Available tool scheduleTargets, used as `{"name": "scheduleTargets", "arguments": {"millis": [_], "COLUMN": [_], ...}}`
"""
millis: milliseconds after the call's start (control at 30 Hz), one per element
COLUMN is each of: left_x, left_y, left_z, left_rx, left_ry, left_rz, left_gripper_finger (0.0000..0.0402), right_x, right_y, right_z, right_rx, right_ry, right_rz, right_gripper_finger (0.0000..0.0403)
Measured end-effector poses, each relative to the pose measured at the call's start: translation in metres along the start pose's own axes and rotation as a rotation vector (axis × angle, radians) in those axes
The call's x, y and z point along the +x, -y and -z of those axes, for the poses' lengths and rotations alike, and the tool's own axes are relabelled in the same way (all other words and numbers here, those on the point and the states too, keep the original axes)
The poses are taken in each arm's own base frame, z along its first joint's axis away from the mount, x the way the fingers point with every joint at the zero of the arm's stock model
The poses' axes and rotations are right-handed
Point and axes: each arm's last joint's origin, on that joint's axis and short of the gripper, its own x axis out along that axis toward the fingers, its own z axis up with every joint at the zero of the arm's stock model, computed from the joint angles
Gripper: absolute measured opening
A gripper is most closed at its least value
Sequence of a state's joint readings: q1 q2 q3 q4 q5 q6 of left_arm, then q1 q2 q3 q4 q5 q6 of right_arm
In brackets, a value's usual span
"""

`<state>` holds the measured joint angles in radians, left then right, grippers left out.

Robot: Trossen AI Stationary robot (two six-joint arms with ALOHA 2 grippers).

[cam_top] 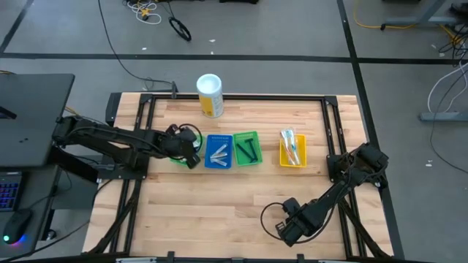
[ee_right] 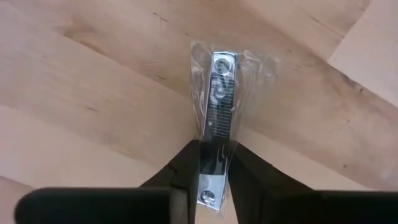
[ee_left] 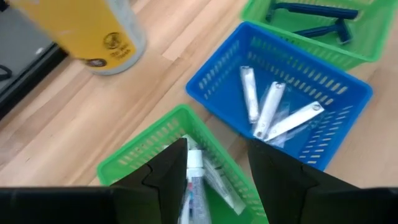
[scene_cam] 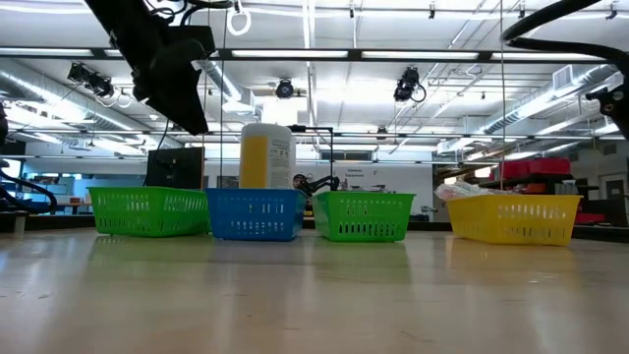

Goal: Pick & Place Travel size toiletries
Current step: Put the silver nail cutter into the blue bin

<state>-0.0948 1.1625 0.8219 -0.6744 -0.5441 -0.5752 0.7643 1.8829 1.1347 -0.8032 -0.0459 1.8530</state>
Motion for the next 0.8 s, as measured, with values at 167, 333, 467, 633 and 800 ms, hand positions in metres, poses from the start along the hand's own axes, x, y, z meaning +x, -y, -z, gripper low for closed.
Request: {"name": "scheduleTargets", "arguments": {"millis": [167,333,467,633,800], "left_x": [-0.001,-0.006,-0.013,-0.019,-0.018], "left_y": [0.008,0.021,0.032,0.040,0.045], "left_z": [-0.007,-0.020,-0.025,-0.022,-0.013], "left_rx": [0.014,0.034,0.013,-0.078,-0.127], "left_ry": [0.030,0.132,0.173,0.162,0.139], "left_rz": [0.131,0.341,0.499,0.558,0.566], "left_gripper_finger": [0.0178,0.0178,0.0178,0.0178,0.0178], "right_x": [-0.003,-0.013,-0.022,-0.027,-0.034], "right_y": [0.000,-0.002,-0.008,-0.021,-0.038], "right_z": [-0.002,-0.010,-0.018,-0.037,-0.064], "right_rx": [-0.013,-0.046,-0.146,-0.315,-0.456], "right_ry": [0.007,0.155,0.319,0.456,0.554], "right_rz": [-0.010,-0.094,-0.192,-0.249,-0.314], "right_gripper_finger": [0.0069,0.0068,0.0068,0.0067,0.0067]}}
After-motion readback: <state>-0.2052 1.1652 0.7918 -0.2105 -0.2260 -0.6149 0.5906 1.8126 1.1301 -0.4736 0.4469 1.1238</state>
